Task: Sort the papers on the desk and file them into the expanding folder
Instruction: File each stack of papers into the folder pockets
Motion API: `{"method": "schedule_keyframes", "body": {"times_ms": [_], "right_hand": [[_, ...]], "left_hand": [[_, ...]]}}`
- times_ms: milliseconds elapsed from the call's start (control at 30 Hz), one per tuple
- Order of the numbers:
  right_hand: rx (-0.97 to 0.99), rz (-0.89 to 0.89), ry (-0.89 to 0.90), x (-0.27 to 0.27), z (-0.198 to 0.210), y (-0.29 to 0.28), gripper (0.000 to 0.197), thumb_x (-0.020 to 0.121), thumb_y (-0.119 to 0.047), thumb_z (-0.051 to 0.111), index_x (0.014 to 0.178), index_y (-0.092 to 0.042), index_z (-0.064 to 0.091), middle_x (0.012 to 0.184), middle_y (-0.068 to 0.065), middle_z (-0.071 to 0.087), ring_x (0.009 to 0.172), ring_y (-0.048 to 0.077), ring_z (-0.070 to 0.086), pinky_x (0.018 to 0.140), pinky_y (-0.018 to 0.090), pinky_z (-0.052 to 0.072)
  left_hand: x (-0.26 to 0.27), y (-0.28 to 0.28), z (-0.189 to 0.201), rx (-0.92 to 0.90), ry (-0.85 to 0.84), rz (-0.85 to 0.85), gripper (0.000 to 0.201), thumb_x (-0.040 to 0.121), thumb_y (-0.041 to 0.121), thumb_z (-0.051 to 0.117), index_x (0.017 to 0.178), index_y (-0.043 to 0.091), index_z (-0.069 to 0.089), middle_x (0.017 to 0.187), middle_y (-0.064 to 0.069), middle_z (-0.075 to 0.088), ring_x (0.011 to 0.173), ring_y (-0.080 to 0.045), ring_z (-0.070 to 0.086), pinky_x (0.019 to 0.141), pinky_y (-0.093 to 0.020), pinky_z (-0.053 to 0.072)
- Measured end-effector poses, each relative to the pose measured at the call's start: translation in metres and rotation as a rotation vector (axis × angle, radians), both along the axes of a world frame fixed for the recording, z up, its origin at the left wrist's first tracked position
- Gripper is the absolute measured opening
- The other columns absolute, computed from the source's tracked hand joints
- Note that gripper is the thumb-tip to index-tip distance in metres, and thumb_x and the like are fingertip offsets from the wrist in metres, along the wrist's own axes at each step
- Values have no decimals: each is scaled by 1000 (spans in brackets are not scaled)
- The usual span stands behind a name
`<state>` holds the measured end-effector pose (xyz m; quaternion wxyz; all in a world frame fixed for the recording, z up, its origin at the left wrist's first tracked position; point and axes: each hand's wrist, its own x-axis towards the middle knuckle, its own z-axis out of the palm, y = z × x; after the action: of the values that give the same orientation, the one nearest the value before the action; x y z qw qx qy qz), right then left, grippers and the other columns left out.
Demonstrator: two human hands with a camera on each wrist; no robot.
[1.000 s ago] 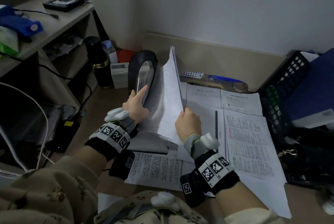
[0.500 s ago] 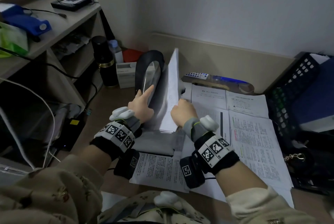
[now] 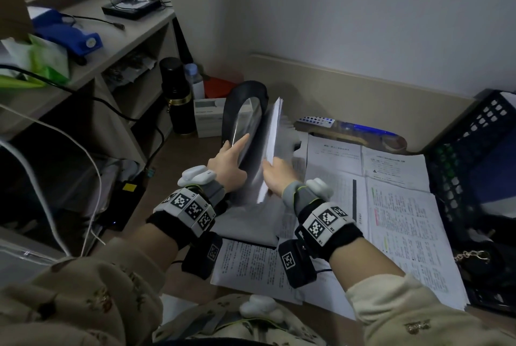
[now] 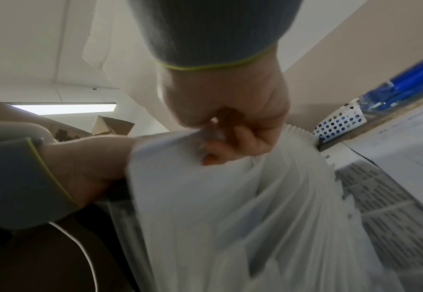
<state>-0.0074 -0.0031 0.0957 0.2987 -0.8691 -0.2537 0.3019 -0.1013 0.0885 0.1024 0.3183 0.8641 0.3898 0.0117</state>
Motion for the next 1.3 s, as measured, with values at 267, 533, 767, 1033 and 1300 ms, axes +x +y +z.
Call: {"method": "schedule_keyframes", "body": {"times_ms": [267, 533, 767, 1033, 1300], "right_hand": [[-41, 95, 146, -9, -18, 8, 46, 99, -44, 30, 100, -6, 55, 81, 10, 71, 49, 19, 56, 56, 29, 48], [121, 160, 285, -25, -27, 16, 35, 98, -25, 46, 123, -1, 52, 103, 18, 64, 60, 25, 62, 43, 28, 50], [153, 432, 314, -31, -27, 20, 51, 97, -35, 47, 144, -19, 35, 128, 8, 58, 62, 21, 62, 63, 27, 53], [166, 486, 310, -31, -31, 23, 40, 94, -36, 52, 128, -14, 52, 123, 12, 61, 98, 37, 63, 87, 47, 53], [575, -176, -181, 17, -29, -3, 21, 93, -17, 53, 111, -15, 64, 110, -1, 58, 90, 10, 54, 82, 21, 49]], "left_hand": [[-5, 8, 1, -2, -26, -18, 89, 80, 2, 49, 150, 48, 16, 160, -8, 18, 140, -32, 34, 106, -32, 32], [-8, 15, -1, -3, -69, -25, 92, 75, 4, 52, 148, 50, 19, 157, -5, 28, 135, -32, 40, 104, -32, 36], [-16, 32, -5, 4, -169, 36, 71, 91, 21, 58, 148, 45, 24, 149, -1, 42, 131, -25, 44, 98, -30, 36], [-21, 39, 6, -52, -126, 27, 89, 82, 8, 64, 149, 46, 20, 148, -4, 43, 131, -25, 44, 97, -29, 38], [-23, 42, 10, -93, -83, 21, 95, 75, -2, 49, 149, 50, 17, 150, -2, 38, 125, -29, 48, 96, -34, 44]]}}
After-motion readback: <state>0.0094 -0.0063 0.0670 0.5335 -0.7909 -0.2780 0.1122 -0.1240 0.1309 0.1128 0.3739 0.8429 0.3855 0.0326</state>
